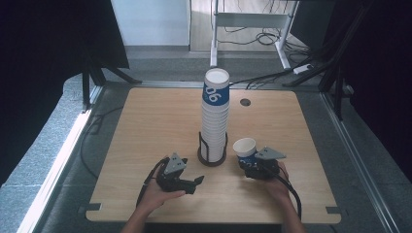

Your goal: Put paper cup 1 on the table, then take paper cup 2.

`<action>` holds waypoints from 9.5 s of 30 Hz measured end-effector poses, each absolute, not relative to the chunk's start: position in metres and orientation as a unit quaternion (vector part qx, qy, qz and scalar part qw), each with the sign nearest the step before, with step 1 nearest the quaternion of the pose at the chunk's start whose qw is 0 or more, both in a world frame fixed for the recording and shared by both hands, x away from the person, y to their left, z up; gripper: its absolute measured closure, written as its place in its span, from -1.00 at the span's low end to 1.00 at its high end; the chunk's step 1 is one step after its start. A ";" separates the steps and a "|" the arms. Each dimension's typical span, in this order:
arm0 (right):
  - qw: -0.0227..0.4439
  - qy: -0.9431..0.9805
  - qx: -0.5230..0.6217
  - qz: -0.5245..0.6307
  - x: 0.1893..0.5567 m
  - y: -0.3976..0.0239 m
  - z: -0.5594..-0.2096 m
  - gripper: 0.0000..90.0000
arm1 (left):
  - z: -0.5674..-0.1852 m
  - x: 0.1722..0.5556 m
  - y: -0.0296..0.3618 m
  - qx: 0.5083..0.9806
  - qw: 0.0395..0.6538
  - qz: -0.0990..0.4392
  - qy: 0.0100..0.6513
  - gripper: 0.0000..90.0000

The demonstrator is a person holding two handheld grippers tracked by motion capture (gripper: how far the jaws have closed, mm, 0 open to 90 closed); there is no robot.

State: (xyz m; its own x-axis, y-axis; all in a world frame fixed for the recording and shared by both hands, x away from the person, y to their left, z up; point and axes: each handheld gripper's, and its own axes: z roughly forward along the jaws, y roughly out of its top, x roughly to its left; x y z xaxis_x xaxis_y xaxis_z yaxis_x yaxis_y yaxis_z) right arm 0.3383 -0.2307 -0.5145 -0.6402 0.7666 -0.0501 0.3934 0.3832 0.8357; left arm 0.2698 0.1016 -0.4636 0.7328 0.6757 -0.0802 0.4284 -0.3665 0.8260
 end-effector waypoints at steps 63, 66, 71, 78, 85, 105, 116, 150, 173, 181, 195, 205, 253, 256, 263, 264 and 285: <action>0.270 0.737 0.364 0.501 0.277 -0.270 -0.453 -0.59 | -0.458 0.268 0.109 0.809 0.458 0.152 0.335 -0.67; 0.264 0.734 0.351 0.518 0.272 -0.269 -0.445 -0.55 | -0.457 0.267 0.110 0.806 0.464 0.156 0.333 -0.67; 0.252 0.734 0.327 0.539 0.265 -0.263 -0.436 -0.52 | -0.453 0.266 0.112 0.799 0.475 0.164 0.331 -0.67; 0.237 0.741 0.308 0.548 0.263 -0.253 -0.433 -0.50 | -0.448 0.267 0.111 0.788 0.486 0.179 0.333 -0.67; 0.215 0.746 0.295 0.558 0.264 -0.244 -0.433 -0.48 | -0.431 0.268 0.109 0.782 0.506 0.178 0.318 -0.67; 0.201 0.760 0.276 0.553 0.261 -0.233 -0.434 -0.48 | -0.401 0.313 0.084 0.782 0.502 0.190 0.316 -0.76; 0.199 0.761 0.277 0.552 0.262 -0.231 -0.436 -0.48 | -0.395 0.342 0.078 0.773 0.517 0.183 0.320 -0.83; 0.187 0.771 0.268 0.547 0.272 -0.225 -0.440 -0.46 | -0.393 0.376 0.057 0.784 0.520 0.176 0.290 -0.73; 0.164 0.761 0.243 0.579 0.315 -0.224 -0.372 -0.42 | -0.393 0.374 0.058 0.786 0.519 0.177 0.285 -0.72; 0.157 0.763 0.229 0.583 0.323 -0.219 -0.357 -0.42 | -0.393 0.374 0.058 0.788 0.519 0.176 0.281 -0.72; 0.137 0.766 0.203 0.595 0.345 -0.210 -0.331 -0.42 | -0.393 0.373 0.058 0.789 0.518 0.178 0.281 -0.72; 0.126 0.764 0.187 0.604 0.355 -0.203 -0.301 -0.47 | -0.393 0.373 0.057 0.787 0.519 0.176 0.283 -0.72; 0.122 0.766 0.174 0.607 0.406 -0.147 -0.248 -0.47 | -0.392 0.373 0.053 0.787 0.516 0.178 0.288 -0.72; 0.135 0.766 0.172 0.604 0.404 -0.143 -0.248 -0.44 | -0.392 0.373 0.053 0.787 0.516 0.177 0.288 -0.72; 0.136 0.766 0.174 0.603 0.403 -0.145 -0.247 -0.43 | -0.392 0.372 0.052 0.786 0.516 0.179 0.288 -0.72; 0.137 0.764 0.175 0.605 0.403 -0.146 -0.246 -0.43 | -0.392 0.373 0.052 0.787 0.515 0.179 0.289 -0.72; 0.181 0.713 0.170 0.656 0.383 -0.164 -0.209 -0.41 | -0.391 0.372 0.051 0.790 0.509 0.183 0.289 -0.72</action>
State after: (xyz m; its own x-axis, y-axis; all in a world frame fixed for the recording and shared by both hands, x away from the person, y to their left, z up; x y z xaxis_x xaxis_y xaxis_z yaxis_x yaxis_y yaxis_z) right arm 0.3825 -0.1640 -0.2086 -0.8763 0.4805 -0.0350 0.0050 0.0817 0.9966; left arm 0.3721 0.0510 -0.3914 0.7668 0.6418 -0.0057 0.2698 -0.3144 0.9101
